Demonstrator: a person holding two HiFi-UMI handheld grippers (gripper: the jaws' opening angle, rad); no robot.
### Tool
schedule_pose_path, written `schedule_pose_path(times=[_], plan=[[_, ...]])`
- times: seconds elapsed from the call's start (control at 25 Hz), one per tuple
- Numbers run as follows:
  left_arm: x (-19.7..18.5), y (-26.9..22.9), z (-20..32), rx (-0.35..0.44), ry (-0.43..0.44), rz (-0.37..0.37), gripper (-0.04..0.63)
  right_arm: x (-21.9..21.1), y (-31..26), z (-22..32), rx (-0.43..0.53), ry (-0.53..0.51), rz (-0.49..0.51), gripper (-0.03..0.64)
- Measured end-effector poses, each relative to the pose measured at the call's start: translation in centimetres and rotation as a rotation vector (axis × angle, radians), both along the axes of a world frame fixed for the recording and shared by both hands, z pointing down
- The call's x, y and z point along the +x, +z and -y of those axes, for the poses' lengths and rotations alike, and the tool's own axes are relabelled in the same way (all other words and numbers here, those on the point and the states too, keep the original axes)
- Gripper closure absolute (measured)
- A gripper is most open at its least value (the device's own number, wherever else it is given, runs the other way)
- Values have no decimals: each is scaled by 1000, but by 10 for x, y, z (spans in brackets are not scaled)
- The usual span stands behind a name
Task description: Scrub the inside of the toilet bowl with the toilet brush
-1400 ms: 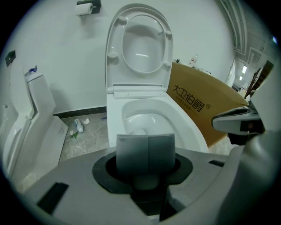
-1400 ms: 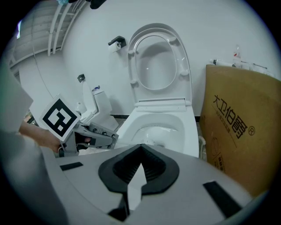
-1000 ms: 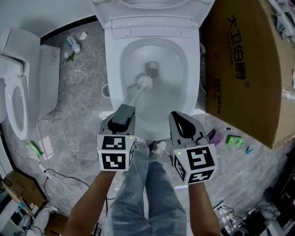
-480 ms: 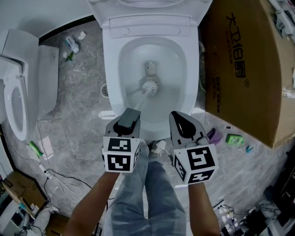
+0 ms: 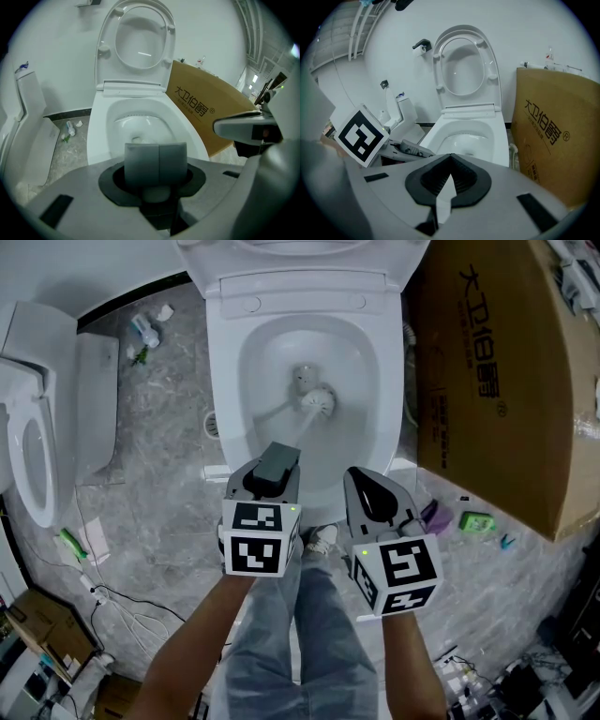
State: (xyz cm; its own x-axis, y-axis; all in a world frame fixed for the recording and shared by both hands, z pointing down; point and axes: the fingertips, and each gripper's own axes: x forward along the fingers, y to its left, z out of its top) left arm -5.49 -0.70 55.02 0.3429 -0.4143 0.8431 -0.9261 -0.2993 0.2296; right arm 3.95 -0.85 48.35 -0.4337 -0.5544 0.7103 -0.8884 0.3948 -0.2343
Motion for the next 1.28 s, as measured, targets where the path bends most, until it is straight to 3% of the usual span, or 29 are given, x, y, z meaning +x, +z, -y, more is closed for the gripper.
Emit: schedule_pose_path(times=[0.76, 1.28], plan=[[-10, 3, 51, 40, -30, 23, 443, -1, 2, 6, -5, -2, -1, 617], [-14, 28, 34, -23, -27, 87, 443, -5, -2, 5, -5, -5, 13, 617]])
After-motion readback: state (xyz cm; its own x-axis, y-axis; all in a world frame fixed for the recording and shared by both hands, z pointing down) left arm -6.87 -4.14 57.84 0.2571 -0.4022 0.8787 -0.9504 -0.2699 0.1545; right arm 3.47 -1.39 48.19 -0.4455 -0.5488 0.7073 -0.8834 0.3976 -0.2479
